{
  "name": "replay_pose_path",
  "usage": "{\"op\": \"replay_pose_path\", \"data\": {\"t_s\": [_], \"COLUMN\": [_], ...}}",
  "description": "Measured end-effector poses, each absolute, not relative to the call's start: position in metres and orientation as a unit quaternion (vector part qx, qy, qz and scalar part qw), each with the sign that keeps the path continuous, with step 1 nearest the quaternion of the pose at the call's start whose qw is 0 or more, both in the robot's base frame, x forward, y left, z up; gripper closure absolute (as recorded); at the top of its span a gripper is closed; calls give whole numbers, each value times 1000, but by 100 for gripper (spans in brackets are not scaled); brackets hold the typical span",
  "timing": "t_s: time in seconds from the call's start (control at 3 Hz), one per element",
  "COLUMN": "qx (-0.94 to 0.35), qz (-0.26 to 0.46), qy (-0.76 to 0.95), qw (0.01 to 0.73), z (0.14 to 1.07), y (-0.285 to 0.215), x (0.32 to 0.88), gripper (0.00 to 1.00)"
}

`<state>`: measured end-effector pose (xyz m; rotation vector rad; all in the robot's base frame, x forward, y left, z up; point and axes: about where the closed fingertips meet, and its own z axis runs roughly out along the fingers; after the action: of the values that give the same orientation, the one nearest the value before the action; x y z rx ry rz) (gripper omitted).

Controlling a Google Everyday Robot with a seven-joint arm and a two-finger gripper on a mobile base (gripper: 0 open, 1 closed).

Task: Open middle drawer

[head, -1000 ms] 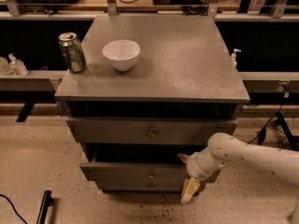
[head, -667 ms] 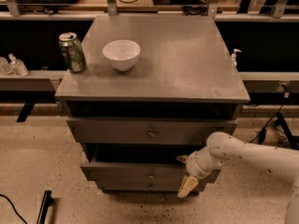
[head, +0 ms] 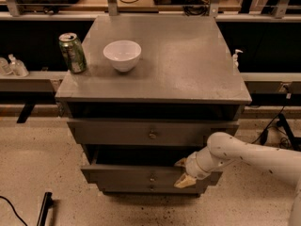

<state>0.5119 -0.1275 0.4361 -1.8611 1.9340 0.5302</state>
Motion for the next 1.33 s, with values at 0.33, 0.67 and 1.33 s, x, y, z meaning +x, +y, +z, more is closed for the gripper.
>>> {"op": "replay_pose_path", "data": {"t_s": [0.33,0.67,1.33], "qx": [-672,-677,-690], "qz": [205,222,261], "qy": [683,676,652], "qw": [201,191,174], "z": [444,446,471], "y": [-122,-116,-113], "x": [499,483,446], "gripper": [59,66,41]}}
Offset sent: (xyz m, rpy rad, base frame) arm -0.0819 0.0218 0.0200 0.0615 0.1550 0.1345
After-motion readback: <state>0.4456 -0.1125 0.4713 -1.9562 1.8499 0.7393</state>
